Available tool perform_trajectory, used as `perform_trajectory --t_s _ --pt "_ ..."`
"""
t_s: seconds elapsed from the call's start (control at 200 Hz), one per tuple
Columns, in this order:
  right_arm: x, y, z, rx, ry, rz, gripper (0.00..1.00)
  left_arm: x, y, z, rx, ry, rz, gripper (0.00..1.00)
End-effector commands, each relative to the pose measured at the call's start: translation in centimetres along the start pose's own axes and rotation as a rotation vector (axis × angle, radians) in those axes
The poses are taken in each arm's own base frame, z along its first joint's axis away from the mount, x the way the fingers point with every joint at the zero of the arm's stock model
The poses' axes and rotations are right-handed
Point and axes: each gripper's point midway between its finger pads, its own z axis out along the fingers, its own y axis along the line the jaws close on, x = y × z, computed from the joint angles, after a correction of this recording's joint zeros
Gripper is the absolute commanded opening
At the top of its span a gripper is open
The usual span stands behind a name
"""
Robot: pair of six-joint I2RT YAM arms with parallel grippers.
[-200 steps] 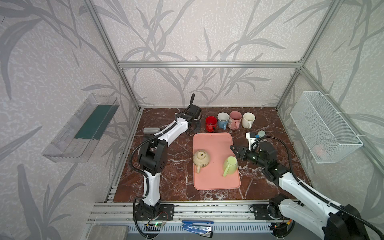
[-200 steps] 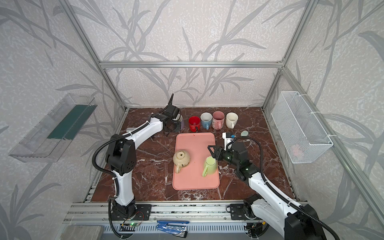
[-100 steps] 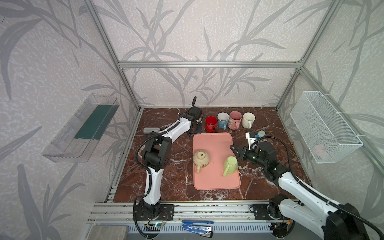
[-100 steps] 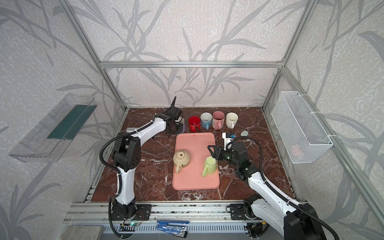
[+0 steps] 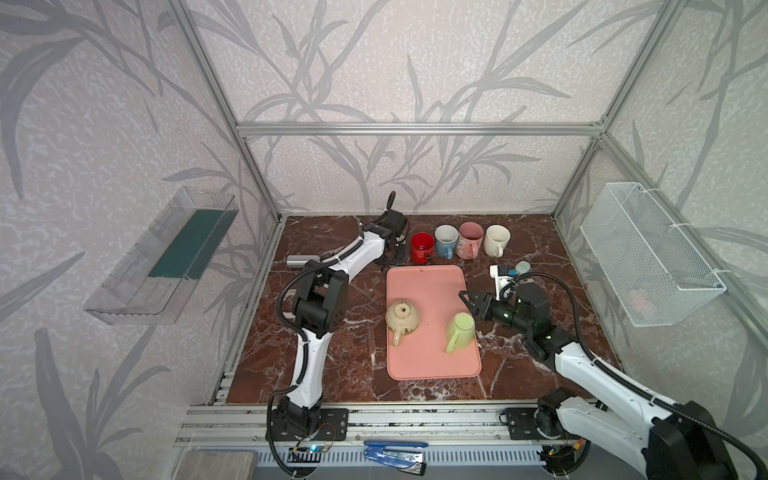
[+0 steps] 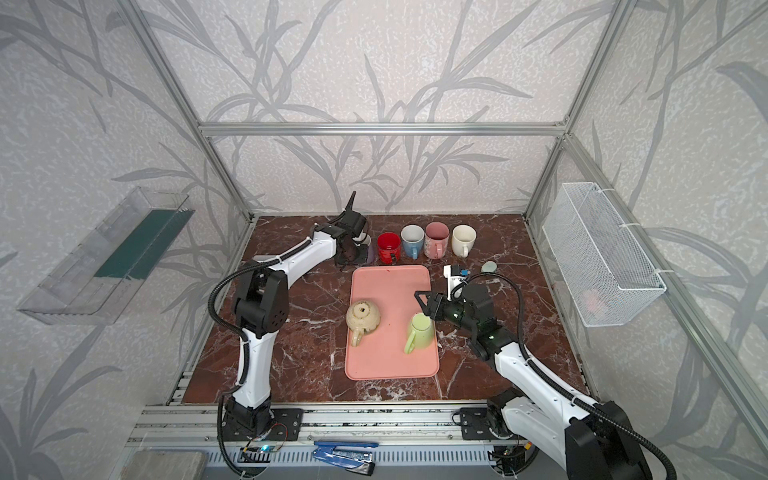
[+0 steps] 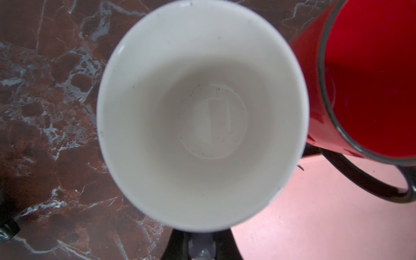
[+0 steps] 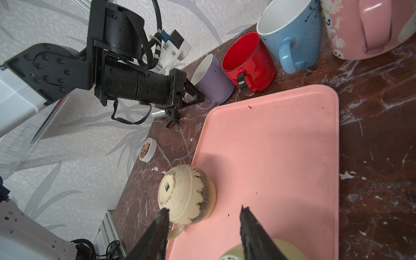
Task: Turn the mug right side up
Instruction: 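Carry the lavender mug upright beyond the tray beside the red mug with the left gripper, then open the left gripper and release the lavender mug, then raise it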
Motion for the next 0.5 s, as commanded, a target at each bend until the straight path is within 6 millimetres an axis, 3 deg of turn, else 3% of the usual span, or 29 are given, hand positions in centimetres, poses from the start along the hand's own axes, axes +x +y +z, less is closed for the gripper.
perform_trajectory --t_s 0.0,0.23,0.495 --pt "-0.12 0.44 0.00 -0.021 -0.009 -0.008 0.51 -1.70 -0.53 -0.93 0.010 -0.046 0.000 0.00" --pt "-0.17 0.68 -0.07 -0.030 -0.007 -0.006 0.51 -1.19 -1.21 -0.64 -0.005 -0.040 0.032 0.00" --pt "-0.17 0.72 -0.19 -0.030 -0.009 -0.009 0.51 -1.08 -1.41 -0.65 -0.019 -0.041 0.045 0.09"
